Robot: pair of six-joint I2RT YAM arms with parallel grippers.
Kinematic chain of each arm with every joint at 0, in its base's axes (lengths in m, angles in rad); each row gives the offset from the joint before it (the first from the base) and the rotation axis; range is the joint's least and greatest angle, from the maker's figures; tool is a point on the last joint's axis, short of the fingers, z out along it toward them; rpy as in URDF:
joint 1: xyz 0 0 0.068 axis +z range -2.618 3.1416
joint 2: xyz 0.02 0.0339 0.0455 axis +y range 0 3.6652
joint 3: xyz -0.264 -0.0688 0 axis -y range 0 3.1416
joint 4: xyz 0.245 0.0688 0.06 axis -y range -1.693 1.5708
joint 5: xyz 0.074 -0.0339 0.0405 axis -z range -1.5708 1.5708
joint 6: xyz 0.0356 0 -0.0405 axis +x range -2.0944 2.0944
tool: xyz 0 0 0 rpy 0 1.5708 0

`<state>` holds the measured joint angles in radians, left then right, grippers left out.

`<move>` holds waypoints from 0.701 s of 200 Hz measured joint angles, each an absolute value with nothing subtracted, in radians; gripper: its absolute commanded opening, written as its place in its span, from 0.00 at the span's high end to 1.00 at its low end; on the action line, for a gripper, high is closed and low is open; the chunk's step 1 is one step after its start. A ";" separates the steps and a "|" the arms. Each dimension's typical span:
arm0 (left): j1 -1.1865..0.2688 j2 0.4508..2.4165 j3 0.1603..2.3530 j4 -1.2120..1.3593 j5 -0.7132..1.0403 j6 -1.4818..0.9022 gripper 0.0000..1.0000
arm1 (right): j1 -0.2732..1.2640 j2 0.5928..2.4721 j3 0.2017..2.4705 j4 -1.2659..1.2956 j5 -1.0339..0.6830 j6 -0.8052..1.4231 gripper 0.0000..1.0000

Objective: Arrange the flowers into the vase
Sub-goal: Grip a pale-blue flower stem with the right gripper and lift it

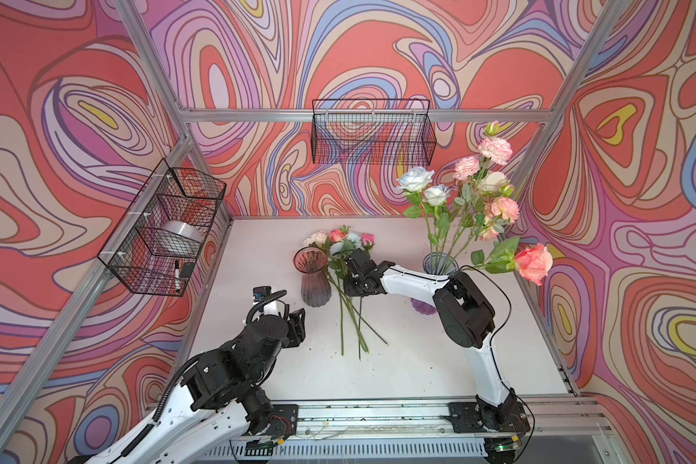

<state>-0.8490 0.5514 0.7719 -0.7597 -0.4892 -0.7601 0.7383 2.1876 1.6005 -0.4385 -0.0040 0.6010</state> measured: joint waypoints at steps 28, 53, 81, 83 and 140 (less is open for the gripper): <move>-0.849 0.551 0.772 -0.759 -0.490 -0.759 0.32 | 0.738 2.188 1.603 -0.437 -0.017 0.599 0.85; -0.849 0.553 0.772 -0.759 -0.489 -0.755 0.32 | 0.733 2.189 1.604 -0.436 -0.035 0.594 0.93; -0.849 0.558 0.772 -0.759 -0.489 -0.752 0.32 | 0.731 2.186 1.599 -0.425 -0.044 0.595 1.00; -0.849 0.558 0.772 -0.759 -0.489 -0.752 0.32 | 0.731 2.185 1.596 -0.421 -0.044 0.596 1.00; -0.849 0.575 0.789 -0.750 -0.487 -0.727 0.31 | 0.729 1.937 1.482 -0.394 -0.012 0.593 1.00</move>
